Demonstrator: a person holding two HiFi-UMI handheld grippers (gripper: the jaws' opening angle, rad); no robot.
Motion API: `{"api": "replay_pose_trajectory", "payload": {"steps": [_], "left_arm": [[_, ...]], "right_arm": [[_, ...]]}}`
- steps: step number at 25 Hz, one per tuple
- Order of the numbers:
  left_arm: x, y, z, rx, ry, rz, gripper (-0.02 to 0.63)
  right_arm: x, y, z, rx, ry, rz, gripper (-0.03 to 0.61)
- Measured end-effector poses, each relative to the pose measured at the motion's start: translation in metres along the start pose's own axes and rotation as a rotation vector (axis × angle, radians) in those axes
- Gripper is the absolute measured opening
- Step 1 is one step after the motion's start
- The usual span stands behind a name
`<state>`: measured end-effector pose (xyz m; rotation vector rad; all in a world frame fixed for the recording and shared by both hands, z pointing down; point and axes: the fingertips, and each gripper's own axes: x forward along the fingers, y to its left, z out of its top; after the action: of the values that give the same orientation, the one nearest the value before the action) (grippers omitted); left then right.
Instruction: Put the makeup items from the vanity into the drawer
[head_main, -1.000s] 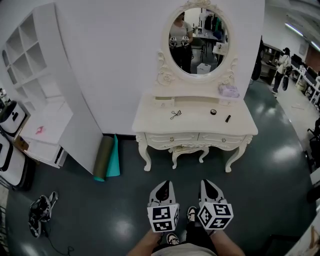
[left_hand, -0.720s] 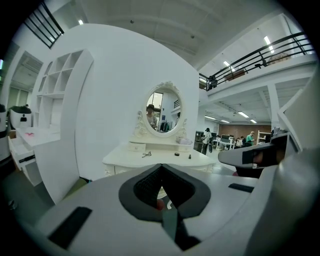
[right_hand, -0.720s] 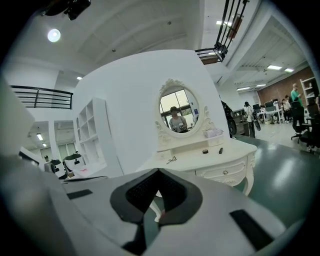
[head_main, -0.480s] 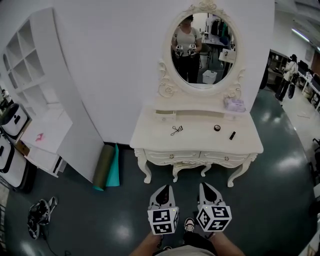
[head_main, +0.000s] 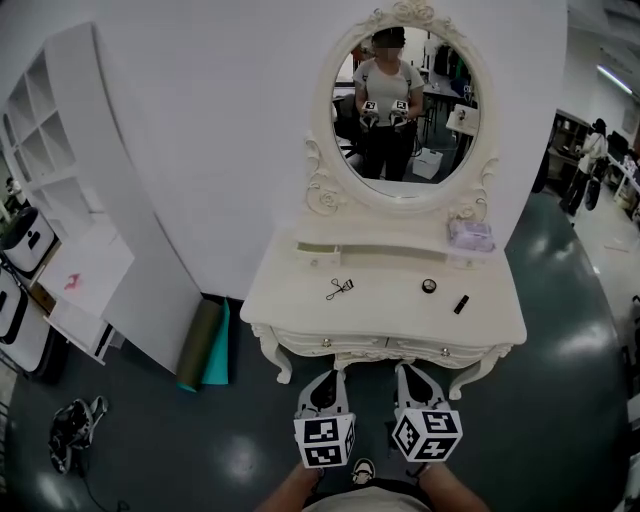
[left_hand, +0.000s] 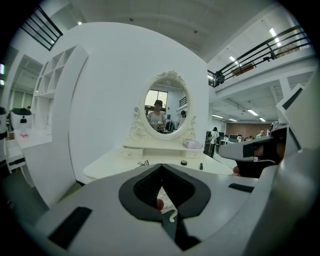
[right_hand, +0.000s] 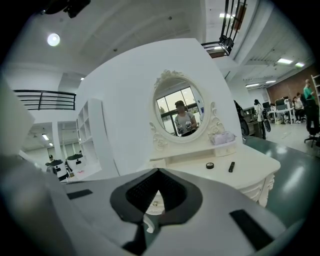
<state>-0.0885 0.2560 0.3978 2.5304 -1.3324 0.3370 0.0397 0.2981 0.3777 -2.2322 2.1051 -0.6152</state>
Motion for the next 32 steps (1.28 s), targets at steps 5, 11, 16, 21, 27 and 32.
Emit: {"api": "replay_pose_trajectory", "payload": {"steps": [5,11,16,21,27,32], "left_arm": [[0.031,-0.004,0.005,-0.019,0.009,0.041,0.008],[0.054,0.008,-0.003,-0.035,0.053,0.096,0.008],[0.079,0.022,-0.004,-0.055,0.064,0.119,0.008],[0.116,0.032,0.005,-0.06,0.06,0.091,0.008],[0.172,0.057,0.038,-0.075,0.025,0.05,0.008],[0.212,0.089,0.062,-0.079,0.021,0.021,0.008]], "right_arm": [[0.027,-0.025,0.006,-0.004,0.032,0.027,0.017],[0.062,-0.033,-0.003,0.025,0.081,0.063,0.017],[0.085,-0.034,-0.007,0.02,0.101,0.08,0.017],[0.115,-0.047,-0.001,0.019,0.109,0.043,0.017],[0.172,-0.04,0.034,-0.013,0.077,0.025,0.017],[0.219,-0.028,0.06,-0.045,0.063,0.002,0.017]]}}
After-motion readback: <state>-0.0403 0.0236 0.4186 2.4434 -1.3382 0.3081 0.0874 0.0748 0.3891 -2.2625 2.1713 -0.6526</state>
